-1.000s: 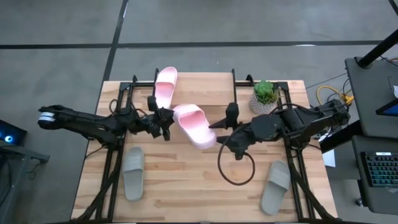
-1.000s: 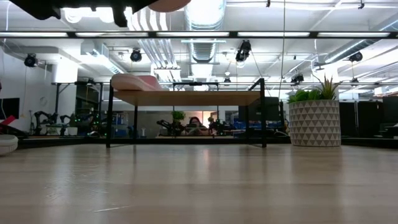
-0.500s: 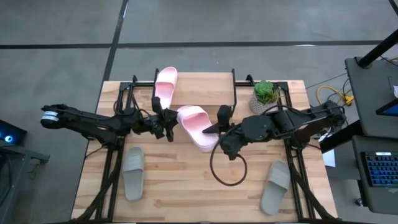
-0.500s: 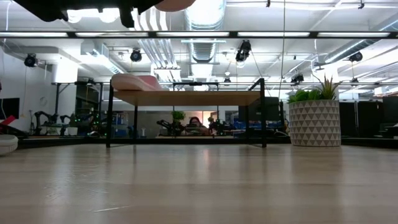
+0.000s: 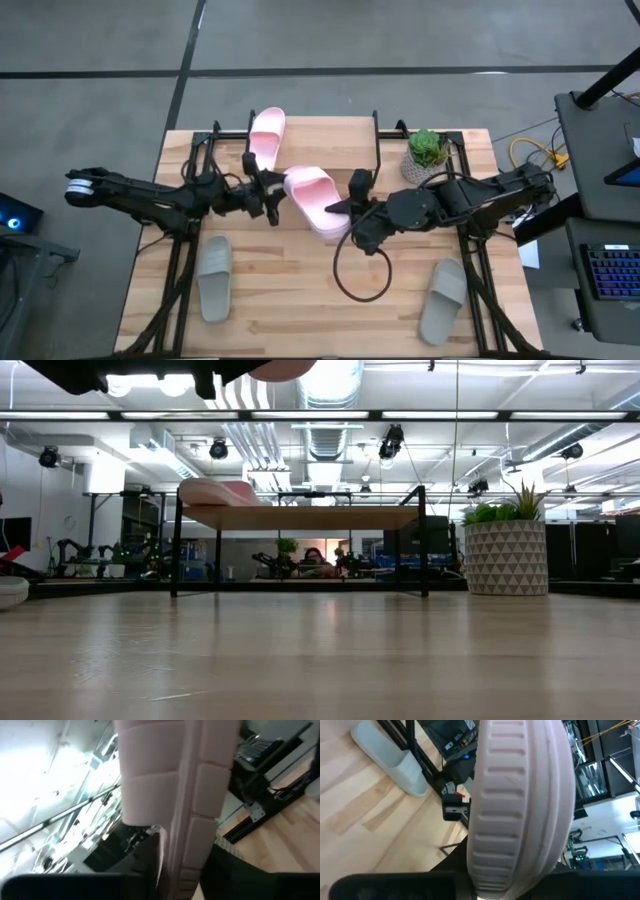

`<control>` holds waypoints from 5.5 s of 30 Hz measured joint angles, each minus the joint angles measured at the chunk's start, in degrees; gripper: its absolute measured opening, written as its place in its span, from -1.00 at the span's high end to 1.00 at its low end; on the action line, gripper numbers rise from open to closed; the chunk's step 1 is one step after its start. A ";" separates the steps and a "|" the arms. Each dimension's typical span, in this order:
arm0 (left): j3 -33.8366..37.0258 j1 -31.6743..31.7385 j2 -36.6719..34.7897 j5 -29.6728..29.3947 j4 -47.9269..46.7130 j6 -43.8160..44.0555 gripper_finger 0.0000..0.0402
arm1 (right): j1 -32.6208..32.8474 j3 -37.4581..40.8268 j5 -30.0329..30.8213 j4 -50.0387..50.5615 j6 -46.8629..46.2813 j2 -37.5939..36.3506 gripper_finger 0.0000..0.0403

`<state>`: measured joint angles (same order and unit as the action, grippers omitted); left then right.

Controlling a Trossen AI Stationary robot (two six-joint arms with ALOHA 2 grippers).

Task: Pick and place slides into the shelf
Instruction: Put the pink slipper on the shelf

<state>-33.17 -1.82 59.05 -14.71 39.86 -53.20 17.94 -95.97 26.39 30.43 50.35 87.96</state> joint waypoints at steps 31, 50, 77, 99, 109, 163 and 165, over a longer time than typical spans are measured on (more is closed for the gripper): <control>0.75 -5.42 -10.44 -19.01 -15.44 -1.95 0.03 | -7.47 9.69 12.13 -12.57 4.48 2.31 0.71; -4.45 -8.05 -3.63 -16.26 -16.38 -3.16 0.03 | -13.30 16.95 12.27 -21.47 5.73 2.30 0.71; -14.25 -9.16 10.47 -29.53 -17.99 -10.35 0.03 | -17.48 20.74 11.15 -27.86 14.22 6.28 0.71; -22.47 -7.24 17.39 -33.81 -27.30 -10.20 0.03 | -18.00 20.62 10.69 -29.37 16.29 6.28 0.71; -26.68 -7.13 21.38 -36.90 -29.92 -10.19 0.03 | -18.00 20.62 10.71 -29.15 16.23 6.26 0.71; -7.13 -0.07 13.59 -34.56 -21.74 -18.16 0.77 | -17.96 20.35 4.46 -18.97 -15.48 -9.07 -0.12; -6.86 0.13 14.32 -33.85 -20.28 -18.31 0.77 | -17.96 20.52 4.50 -18.52 -15.69 -9.07 -0.12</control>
<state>-40.03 -1.69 73.37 -48.56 19.57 -71.50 -0.01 -75.45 30.89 11.91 34.65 78.89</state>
